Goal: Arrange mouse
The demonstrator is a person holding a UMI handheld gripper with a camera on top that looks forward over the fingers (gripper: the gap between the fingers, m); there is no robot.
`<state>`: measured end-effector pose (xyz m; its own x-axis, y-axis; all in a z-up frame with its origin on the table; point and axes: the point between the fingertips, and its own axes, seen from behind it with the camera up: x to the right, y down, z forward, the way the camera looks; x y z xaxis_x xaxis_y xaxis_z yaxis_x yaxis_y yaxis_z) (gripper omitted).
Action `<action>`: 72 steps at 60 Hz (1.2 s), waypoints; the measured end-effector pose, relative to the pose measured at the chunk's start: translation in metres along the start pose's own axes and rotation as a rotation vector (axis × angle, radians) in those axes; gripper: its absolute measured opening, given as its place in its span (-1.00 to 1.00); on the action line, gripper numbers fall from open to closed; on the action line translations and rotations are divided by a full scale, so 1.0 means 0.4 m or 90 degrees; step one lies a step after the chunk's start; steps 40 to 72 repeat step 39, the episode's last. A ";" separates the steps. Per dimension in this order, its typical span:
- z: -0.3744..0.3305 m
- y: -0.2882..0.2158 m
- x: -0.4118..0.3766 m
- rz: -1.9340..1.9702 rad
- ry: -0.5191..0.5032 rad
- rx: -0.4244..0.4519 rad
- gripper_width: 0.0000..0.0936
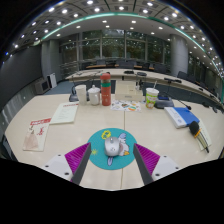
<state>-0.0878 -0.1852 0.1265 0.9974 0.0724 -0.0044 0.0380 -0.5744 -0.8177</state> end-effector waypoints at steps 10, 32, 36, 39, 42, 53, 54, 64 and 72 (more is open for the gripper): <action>-0.255 0.003 -0.015 0.004 0.003 0.018 0.83; -0.576 0.116 -0.023 -0.003 0.014 0.036 0.83; -0.605 0.119 -0.026 -0.003 0.012 0.044 0.84; -0.619 0.123 -0.025 0.001 0.009 0.049 0.84; -0.619 0.123 -0.025 0.001 0.009 0.049 0.84; -0.619 0.123 -0.025 0.001 0.009 0.049 0.84; -0.619 0.123 -0.025 0.001 0.009 0.049 0.84; -0.619 0.123 -0.025 0.001 0.009 0.049 0.84; -0.619 0.123 -0.025 0.001 0.009 0.049 0.84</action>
